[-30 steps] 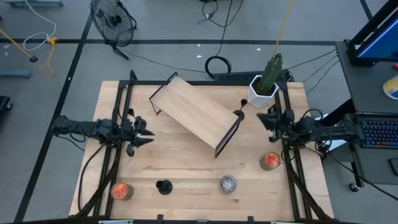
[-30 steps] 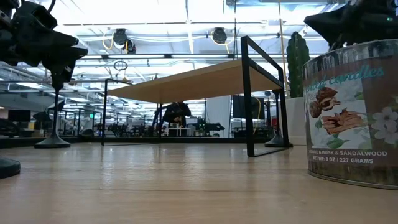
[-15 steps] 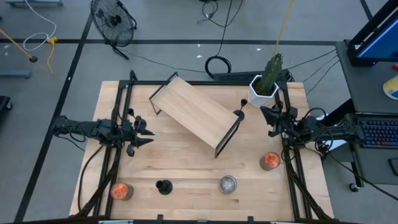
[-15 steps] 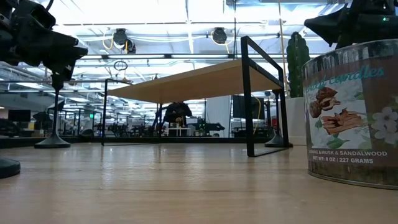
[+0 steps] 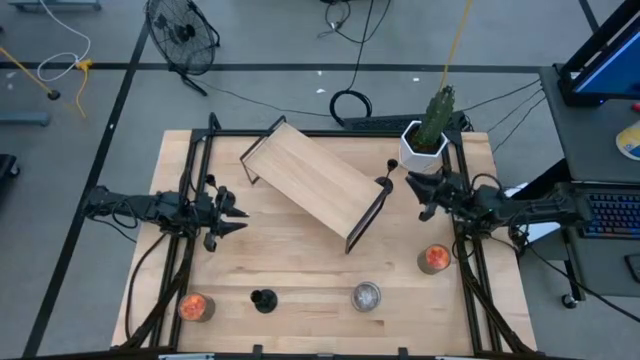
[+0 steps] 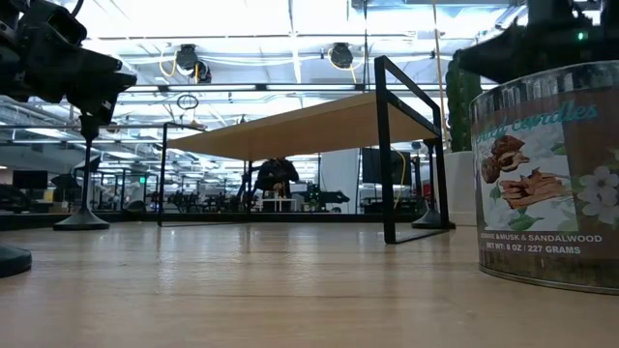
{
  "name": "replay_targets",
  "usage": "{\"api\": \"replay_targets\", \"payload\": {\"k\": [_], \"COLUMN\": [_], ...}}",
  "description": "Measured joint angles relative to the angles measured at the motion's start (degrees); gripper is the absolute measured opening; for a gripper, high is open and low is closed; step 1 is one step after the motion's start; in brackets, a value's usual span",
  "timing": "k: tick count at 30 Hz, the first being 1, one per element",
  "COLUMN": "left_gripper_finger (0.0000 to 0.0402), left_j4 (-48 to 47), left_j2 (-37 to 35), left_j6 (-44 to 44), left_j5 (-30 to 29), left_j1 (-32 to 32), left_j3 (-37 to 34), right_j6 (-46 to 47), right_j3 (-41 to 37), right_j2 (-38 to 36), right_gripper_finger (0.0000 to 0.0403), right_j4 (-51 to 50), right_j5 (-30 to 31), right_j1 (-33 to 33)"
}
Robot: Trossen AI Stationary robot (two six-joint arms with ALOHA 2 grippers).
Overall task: Pick & Place candle stick holders
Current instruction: Put the top right black candle holder on the shelf
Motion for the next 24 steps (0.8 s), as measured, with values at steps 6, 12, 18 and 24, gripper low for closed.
{"api": "replay_targets", "payload": {"k": [6,12,18,24], "left_gripper_finger": [0.0138,0.0138,0.0138,0.0138], "left_j4": [0.11,0.23,0.29,0.32], "left_j2": [0.02,0.02,0.02,0.02], "left_j6": [-0.09,-0.09,-0.09,-0.07], "left_j5": [-0.02,-0.04,-0.08,-0.08], "left_j1": [0.00,0.02,0.02,0.01], "left_j3": [-0.02,-0.02,-0.02,-0.02], "right_j6": [-8.70,-9.70,-6.23,-0.11], "right_j3": [5.05,5.53,5.55,5.56], "right_j2": [4.79,7.72,9.88,11.03], "right_gripper_finger": [0.0179,0.0245,0.0279,0.0287], "right_j4": [-1.26,-3.92,-8.84,-9.53], "right_j5": [7.60,10.41,11.80,10.99], "right_j1": [-0.02,-0.07,-1.24,-5.43]}}
